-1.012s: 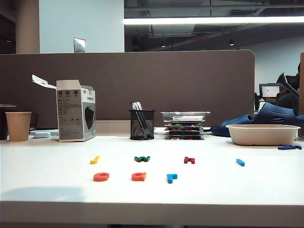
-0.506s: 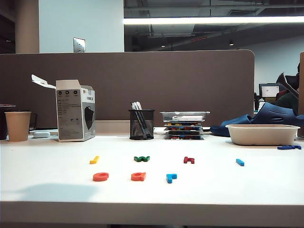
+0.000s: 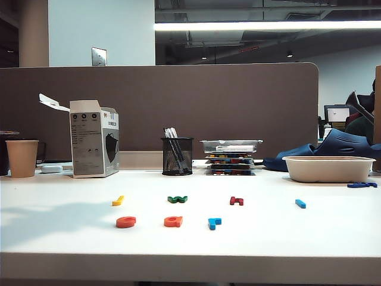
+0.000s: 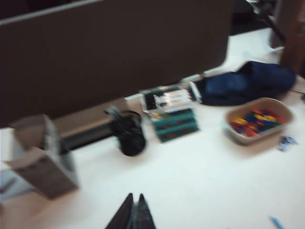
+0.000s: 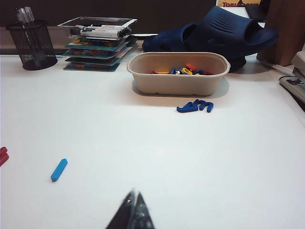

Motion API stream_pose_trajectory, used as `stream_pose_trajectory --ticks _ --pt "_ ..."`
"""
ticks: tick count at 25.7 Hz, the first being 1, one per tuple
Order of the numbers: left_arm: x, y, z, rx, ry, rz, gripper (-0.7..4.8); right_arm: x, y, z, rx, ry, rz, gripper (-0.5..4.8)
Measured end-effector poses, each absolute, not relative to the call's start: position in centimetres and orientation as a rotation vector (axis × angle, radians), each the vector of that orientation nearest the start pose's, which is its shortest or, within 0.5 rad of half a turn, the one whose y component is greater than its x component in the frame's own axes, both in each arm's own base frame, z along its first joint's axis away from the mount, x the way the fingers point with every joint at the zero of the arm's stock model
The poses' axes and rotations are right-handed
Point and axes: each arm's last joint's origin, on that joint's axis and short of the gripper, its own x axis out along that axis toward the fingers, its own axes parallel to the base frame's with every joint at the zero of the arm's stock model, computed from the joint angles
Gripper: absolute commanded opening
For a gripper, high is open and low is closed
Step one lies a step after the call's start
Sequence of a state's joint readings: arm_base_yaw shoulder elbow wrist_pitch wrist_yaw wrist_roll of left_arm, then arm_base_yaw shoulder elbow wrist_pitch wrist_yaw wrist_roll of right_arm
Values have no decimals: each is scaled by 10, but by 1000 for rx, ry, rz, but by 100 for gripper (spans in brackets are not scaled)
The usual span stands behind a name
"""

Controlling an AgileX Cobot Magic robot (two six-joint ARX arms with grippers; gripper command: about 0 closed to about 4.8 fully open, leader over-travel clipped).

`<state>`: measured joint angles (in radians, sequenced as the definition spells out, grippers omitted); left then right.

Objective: Select the appropriate letters from the row of letter magnets placed on the table to arrange into the word "car".

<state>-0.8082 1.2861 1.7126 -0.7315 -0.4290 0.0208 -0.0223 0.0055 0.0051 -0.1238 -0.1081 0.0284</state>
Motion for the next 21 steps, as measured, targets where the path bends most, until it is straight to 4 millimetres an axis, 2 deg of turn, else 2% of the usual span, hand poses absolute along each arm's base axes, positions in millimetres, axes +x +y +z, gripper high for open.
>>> stream_pose_trajectory --ticks 5,6,7,8,11,12,14,16,20,21 --pt "202 -120 495 252 156 -298 -6 97 1 155 35 108 84 -5" --pt "212 -97 501 242 115 -250 -6 97 1 155 34 98 83 -5" --pt "214 -83 504 232 101 -221 -6 97 1 156 34 93 81 -5" --pt "216 -59 507 212 88 -161 -6 97 0 157 33 85 68 -5" --pt "216 -21 510 154 79 -95 -6 97 0 158 32 73 63 -5" --pt "214 2 510 127 84 -57 -6 97 0 159 31 65 55 -5" --pt "203 12 506 100 84 -35 -6 98 -1 159 31 61 37 -5" --pt "192 10 499 109 79 -47 -6 98 -1 159 31 60 36 -5" --pt "170 16 471 112 100 9 -6 98 -1 159 30 60 15 -5" --pt "164 15 458 108 117 12 -6 98 -1 159 30 59 5 -5"
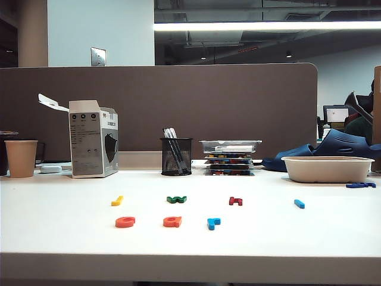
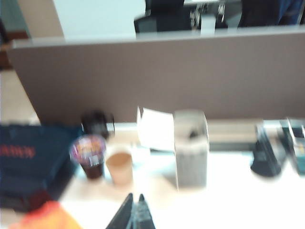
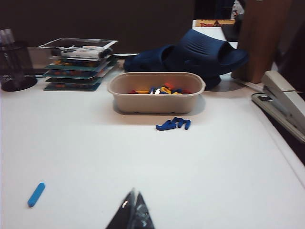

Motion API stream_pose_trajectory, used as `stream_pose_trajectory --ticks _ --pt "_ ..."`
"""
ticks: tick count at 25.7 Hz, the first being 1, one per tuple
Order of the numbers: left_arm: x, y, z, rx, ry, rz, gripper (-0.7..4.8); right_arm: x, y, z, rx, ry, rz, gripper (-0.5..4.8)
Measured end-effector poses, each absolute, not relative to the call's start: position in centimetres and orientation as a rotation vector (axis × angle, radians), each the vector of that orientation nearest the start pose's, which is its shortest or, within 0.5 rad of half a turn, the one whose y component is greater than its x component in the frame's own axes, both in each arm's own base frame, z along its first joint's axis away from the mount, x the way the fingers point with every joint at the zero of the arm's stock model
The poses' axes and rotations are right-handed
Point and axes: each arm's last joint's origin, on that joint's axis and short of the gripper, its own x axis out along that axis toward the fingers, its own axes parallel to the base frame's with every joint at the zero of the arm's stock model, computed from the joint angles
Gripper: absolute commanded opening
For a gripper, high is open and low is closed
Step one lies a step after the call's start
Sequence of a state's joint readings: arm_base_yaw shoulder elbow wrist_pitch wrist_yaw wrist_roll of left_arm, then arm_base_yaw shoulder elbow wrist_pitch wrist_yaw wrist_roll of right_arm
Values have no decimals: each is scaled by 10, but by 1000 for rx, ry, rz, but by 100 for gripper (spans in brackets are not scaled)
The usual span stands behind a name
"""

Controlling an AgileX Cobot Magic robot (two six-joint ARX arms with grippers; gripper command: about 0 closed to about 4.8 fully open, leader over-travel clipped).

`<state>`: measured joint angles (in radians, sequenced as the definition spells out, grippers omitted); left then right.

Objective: Select the appropriate letters from the row of letter magnets placed on the table to arrange into the word "car".

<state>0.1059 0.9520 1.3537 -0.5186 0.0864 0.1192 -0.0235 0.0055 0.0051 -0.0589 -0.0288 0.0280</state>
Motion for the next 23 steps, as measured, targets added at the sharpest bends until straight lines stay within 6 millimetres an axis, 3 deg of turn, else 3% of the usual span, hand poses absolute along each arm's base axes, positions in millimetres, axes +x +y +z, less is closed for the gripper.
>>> stream_pose_trajectory --ticks 3,4,11,14,18,23 --pt "140 8 428 80 145 -49 -6 98 -1 159 30 59 3 -5" --pt "116 6 416 66 120 -49 -6 98 -1 159 29 59 6 -5" --pt "57 -1 381 31 -23 -87 -6 98 -1 160 29 47 5 0" --pt "32 -3 357 -12 -81 -105 -6 98 -1 161 29 43 4 0" --pt "22 -4 333 -39 -101 -134 -6 98 -1 161 29 42 5 -1" --pt "30 -5 305 -52 -51 -165 -6 98 -1 161 29 42 5 -1"
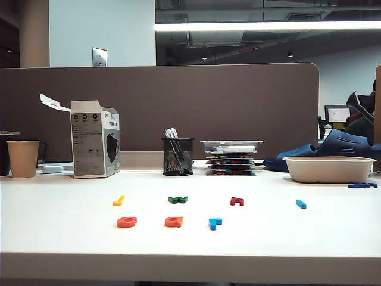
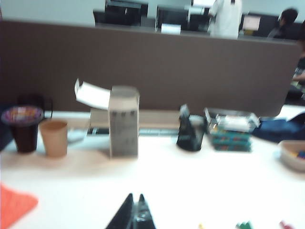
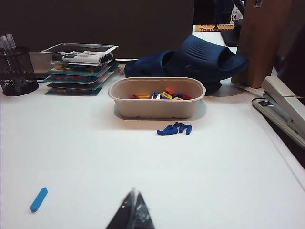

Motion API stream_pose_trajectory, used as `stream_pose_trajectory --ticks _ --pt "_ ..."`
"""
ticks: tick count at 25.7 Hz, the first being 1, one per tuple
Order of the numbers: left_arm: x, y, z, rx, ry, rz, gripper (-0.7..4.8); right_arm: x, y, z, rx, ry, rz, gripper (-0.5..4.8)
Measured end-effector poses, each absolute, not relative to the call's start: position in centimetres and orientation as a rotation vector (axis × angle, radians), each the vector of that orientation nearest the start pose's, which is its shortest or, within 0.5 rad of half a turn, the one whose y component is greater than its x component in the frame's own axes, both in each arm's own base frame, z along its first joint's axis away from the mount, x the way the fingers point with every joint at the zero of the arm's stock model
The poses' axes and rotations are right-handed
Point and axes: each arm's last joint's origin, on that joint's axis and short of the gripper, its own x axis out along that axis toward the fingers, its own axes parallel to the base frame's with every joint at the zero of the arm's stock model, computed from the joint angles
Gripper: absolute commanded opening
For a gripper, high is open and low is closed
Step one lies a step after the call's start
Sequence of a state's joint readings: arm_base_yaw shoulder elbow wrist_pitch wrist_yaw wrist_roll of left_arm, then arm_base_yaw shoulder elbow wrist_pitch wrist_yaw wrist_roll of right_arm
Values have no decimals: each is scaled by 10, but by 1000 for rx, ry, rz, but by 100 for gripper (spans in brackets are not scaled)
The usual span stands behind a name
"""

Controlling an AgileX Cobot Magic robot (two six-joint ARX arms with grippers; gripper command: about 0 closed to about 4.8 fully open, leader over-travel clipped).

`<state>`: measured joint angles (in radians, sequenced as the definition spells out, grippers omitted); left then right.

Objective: Select the appropriate letters from the row of letter magnets placed on the table to arrange into the word "car".

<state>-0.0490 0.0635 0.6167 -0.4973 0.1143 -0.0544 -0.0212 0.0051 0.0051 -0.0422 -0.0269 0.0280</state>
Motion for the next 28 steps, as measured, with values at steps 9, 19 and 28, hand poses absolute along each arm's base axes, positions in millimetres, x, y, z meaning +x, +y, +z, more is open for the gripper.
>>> stream_pose_trajectory --ticks 9,19,28 --pt "58 -5 258 -65 -70 -120 -6 98 -1 161 29 42 5 0" --pt "87 -5 203 -67 -74 -68 -6 98 -1 162 0 28 5 0" --pt "93 -5 186 -66 -57 -52 -6 98 -1 164 -22 13 5 0"
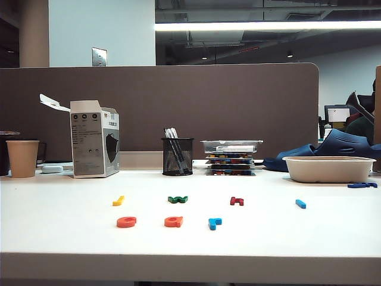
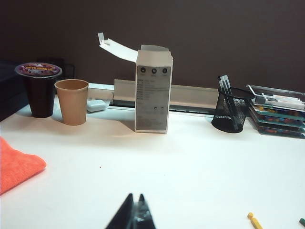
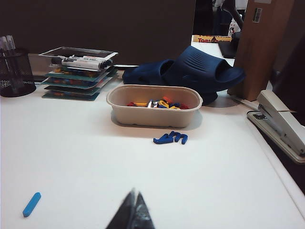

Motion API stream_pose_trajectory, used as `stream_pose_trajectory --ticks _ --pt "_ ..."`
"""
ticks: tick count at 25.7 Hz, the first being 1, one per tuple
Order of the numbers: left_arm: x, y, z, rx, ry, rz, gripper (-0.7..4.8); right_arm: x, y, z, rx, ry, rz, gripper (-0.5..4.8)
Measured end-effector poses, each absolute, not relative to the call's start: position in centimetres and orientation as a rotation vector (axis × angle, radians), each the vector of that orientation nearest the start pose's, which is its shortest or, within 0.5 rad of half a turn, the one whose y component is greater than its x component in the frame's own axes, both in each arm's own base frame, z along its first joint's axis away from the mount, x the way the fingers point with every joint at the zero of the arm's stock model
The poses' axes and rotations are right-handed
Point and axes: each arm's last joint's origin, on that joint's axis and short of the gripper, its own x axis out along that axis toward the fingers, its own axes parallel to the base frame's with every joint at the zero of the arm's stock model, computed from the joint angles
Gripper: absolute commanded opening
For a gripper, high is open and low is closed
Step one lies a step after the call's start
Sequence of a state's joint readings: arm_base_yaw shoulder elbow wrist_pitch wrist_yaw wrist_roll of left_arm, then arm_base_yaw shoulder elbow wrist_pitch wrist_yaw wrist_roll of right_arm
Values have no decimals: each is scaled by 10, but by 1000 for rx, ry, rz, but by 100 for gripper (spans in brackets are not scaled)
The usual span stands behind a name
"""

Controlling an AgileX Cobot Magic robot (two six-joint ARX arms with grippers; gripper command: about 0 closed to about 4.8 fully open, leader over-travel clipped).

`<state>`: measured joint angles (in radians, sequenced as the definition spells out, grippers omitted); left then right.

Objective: Select the appropriate letters from the row of letter magnets placed on the table to arrange into the word "car".

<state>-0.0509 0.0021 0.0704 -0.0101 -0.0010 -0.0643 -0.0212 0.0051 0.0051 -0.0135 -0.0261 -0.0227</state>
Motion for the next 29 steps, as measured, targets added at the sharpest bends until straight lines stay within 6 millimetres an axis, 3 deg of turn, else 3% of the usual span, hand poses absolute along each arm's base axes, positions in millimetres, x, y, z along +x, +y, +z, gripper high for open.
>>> stream_pose_trajectory --ticks 8,29 --pt "98 -5 167 -62 -25 -48 -6 98 -1 163 -23 17 5 0" --pt "98 -5 167 -62 -25 -50 -5 98 -1 163 -23 18 5 -1"
